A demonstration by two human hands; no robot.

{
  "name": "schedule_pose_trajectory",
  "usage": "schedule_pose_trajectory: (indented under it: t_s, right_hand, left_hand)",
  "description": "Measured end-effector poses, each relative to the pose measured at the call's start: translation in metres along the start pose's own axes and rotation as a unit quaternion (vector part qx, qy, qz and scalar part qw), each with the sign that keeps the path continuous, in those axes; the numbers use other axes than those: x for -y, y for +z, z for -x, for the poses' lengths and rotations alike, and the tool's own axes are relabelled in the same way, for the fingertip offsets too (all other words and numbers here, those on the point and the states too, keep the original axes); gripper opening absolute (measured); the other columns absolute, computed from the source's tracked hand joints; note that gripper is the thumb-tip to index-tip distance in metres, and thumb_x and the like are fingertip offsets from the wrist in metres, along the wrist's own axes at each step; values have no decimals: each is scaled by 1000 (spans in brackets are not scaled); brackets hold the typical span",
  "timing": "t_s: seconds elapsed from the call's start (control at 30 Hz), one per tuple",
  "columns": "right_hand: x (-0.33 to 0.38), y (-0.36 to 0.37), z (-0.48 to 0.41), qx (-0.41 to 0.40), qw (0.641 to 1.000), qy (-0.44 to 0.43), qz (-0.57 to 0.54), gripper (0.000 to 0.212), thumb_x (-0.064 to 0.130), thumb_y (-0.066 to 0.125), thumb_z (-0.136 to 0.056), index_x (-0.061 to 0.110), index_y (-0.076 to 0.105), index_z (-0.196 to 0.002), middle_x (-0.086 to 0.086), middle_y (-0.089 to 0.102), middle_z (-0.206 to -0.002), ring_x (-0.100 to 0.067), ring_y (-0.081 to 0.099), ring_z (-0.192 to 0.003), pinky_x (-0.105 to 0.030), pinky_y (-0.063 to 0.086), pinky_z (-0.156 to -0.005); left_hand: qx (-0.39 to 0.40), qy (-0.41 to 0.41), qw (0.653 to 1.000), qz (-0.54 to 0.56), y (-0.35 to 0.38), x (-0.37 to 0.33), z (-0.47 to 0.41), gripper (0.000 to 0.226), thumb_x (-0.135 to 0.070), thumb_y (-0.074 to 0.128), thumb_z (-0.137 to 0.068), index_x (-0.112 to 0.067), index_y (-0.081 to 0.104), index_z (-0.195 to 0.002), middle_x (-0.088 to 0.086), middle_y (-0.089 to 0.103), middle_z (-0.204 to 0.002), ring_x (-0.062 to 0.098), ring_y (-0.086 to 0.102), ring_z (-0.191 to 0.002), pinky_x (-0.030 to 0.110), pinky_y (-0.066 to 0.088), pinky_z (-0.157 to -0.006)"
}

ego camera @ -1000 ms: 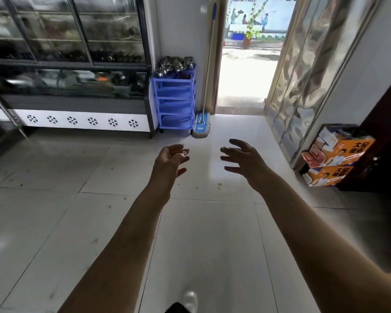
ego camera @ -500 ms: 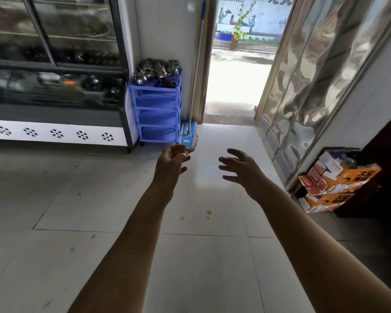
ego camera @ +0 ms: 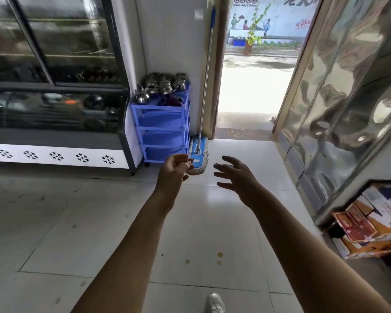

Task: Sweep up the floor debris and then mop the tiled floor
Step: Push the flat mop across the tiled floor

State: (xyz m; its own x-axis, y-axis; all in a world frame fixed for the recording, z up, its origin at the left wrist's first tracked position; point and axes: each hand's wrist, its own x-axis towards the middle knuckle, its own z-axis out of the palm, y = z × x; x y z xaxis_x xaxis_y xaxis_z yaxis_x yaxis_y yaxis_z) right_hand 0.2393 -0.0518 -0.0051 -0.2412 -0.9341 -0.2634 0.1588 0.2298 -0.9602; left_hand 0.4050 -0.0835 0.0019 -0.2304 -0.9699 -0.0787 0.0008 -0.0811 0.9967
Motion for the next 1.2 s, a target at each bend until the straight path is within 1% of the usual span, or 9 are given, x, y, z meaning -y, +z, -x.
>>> schedule_pose_trajectory:
  t_s: [0.2, 0.27, 0.53, 0.67, 0.77, 0.9, 1.0, 1.13, 1.2]
  right_hand:
    - [50, -33, -145, 0, 1000, -7, 14, 54, 14, 59, -91, 10, 37, -140, -18, 54, -129, -23, 57, -101, -33, 51, -80]
    - [64, -41, -177, -8, 1000, -17, 25, 54, 16, 59, -91, 9, 38, -140, -19, 54, -129, -24, 57, -103, -36, 51, -83]
    - [82, -56, -303, 6, 999, 20, 26, 53, 15, 59, -91, 10, 38, -139, -18, 53, -130, -29, 57, -112, -41, 49, -91]
    - [91, -56, -373, 8, 999, 15, 52, 53, 14, 58, -92, 10, 37, -140, -18, 56, -127, -27, 58, -107, -41, 48, -92]
    - [102, -54, -439, 3, 998, 7, 64, 52, 13, 57, -92, 9, 38, -140, -16, 58, -122, -23, 58, -99, -37, 49, -86]
    - [121, -51, -537, -15, 999, 12, 40, 53, 13, 59, -91, 8, 38, -139, -17, 58, -122, -25, 59, -101, -39, 50, -86]
    - [139, -44, -610, -18, 999, 27, 41, 55, 14, 60, -90, 9, 38, -140, -17, 57, -125, -24, 58, -102, -40, 49, -89]
    - [164, -46, -683, -8, 998, 12, 63, 50, 13, 60, -89, 11, 41, -136, -13, 60, -121, -20, 59, -97, -35, 49, -83]
    - [176, -55, -713, -16, 998, 8, 63, 45, 13, 60, -89, 14, 44, -131, -14, 60, -123, -19, 60, -95, -35, 49, -83]
  left_hand:
    - [-10, -8, 1000, -15, 53, -17, -150, 17, -10, 46, -94, -15, 53, -108, 9, 63, -116, 16, 61, -99, 22, 49, -71]
    - [-10, 1, 1000, -27, 60, -20, -180, 16, -12, 45, -95, -15, 53, -108, 7, 63, -116, 16, 61, -101, 22, 49, -70]
    - [-33, -26, 998, -40, 70, -11, -303, 16, -12, 46, -94, -26, 54, -95, 5, 63, -111, 19, 60, -101, 22, 47, -69]
    - [-5, -23, 999, -46, 79, -10, -377, 15, -13, 48, -94, -26, 53, -93, 6, 62, -113, 20, 59, -103, 23, 50, -71]
    - [7, -12, 999, -53, 79, -8, -450, 14, -11, 48, -93, -23, 53, -96, 6, 61, -113, 18, 59, -102, 22, 49, -72]
    - [1, -22, 999, -47, 76, -7, -555, 17, -8, 46, -93, -18, 54, -104, 5, 63, -114, 18, 60, -104, 30, 49, -82]
    - [-5, -31, 999, -42, 73, -11, -628, 16, -9, 48, -92, -18, 55, -103, 3, 64, -112, 18, 62, -102, 27, 48, -77]
    - [-8, -32, 999, -23, 83, -23, -707, 17, -5, 48, -92, -21, 55, -94, 1, 64, -105, 17, 60, -95, 24, 47, -72]
    - [1, -33, 999, -16, 94, -31, -743, 18, -5, 47, -92, -22, 54, -93, 1, 63, -106, 17, 58, -95, 25, 48, -74]
